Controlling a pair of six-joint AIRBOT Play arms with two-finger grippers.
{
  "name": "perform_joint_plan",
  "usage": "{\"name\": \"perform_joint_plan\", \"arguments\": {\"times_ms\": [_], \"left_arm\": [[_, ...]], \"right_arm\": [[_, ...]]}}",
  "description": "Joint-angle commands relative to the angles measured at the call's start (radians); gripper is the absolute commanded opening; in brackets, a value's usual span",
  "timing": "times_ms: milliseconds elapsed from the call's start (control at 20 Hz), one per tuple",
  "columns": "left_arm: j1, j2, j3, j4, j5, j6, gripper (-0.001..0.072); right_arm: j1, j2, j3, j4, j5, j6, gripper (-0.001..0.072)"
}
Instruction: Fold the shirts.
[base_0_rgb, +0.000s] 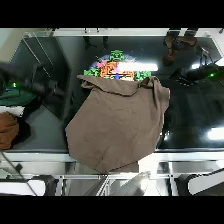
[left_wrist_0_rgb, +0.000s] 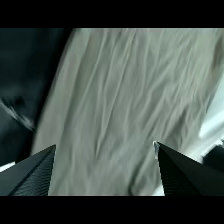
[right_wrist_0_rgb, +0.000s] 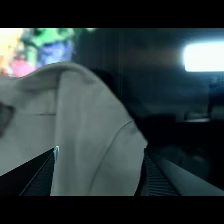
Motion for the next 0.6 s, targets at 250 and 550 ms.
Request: {"name": "perform_joint_plan", "arguments": {"times_ms": [250,550], "left_arm": [[0.056,0.179,-0.539,0.164,-0.148,-0.087,0.0705],[0.052,0.177,-0.591,0.171,-0.261,-0.084,0.0704]], "right_arm": [[0.021,-0.275,0.280,0.001,0.189,0.045,0.0612],[0.021,-0.277,0.285,0.076,0.187,0.027,0.0603]]}}
